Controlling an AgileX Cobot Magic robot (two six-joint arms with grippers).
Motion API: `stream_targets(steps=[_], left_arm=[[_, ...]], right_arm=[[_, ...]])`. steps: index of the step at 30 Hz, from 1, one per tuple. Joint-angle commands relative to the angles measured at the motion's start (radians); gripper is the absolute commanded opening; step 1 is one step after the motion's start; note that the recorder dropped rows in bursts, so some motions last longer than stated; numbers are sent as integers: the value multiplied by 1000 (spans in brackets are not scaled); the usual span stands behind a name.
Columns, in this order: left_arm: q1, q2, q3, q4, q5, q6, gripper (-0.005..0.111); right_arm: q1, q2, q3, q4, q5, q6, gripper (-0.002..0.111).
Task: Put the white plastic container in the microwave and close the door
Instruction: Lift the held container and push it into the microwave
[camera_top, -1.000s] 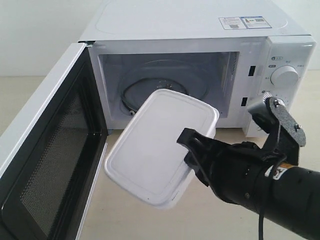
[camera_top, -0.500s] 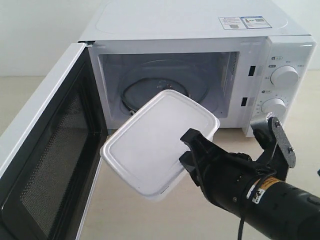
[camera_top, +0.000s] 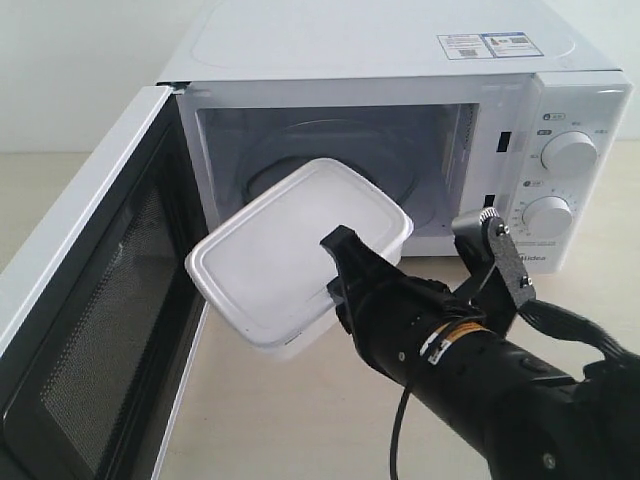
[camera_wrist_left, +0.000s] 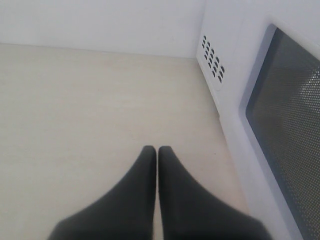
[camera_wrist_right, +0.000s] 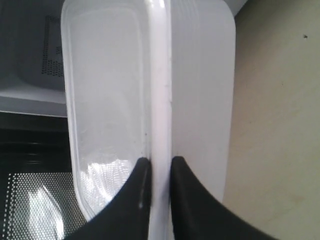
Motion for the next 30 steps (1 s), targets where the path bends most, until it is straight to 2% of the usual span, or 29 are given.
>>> stream_targets(steps=[1,6,19,30], left_arm=[[2,-2,4,-7,-2,1,4],[2,-2,4,-7,-2,1,4],[2,-2,4,-7,-2,1,4],[2,-2,4,-7,-2,1,4]], right_arm=[[-1,10,-27,48,-75,-17,0],[-10,10,-27,104,-102,-18,0],[-133,10,-32,32,-75,-5,0],[-158,108,-172,-11,-26,13,0]])
